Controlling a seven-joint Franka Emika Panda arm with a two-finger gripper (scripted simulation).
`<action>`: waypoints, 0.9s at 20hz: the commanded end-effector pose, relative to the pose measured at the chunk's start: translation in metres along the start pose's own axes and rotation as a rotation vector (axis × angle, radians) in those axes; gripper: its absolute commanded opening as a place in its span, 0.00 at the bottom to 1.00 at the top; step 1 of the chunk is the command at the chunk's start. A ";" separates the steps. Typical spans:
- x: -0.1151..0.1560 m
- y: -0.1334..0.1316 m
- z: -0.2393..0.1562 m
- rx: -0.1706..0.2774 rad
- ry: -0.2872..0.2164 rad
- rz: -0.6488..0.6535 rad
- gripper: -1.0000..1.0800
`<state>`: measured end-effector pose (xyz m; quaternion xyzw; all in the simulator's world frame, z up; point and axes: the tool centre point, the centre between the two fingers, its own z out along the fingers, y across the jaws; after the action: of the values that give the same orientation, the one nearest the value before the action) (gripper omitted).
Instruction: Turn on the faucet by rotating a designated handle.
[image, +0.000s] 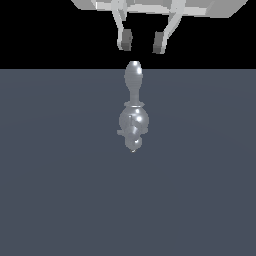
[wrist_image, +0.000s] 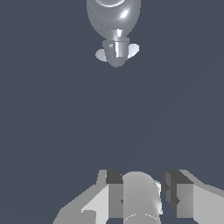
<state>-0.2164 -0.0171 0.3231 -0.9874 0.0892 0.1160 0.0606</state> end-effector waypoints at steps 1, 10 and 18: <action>0.024 -0.014 0.028 0.015 -0.005 0.025 0.33; 0.098 0.057 0.103 0.158 0.015 0.441 0.63; 0.137 -0.037 0.190 0.179 -0.072 0.513 0.59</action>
<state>-0.1675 -0.0225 0.1365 -0.9141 0.3524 0.1577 0.1237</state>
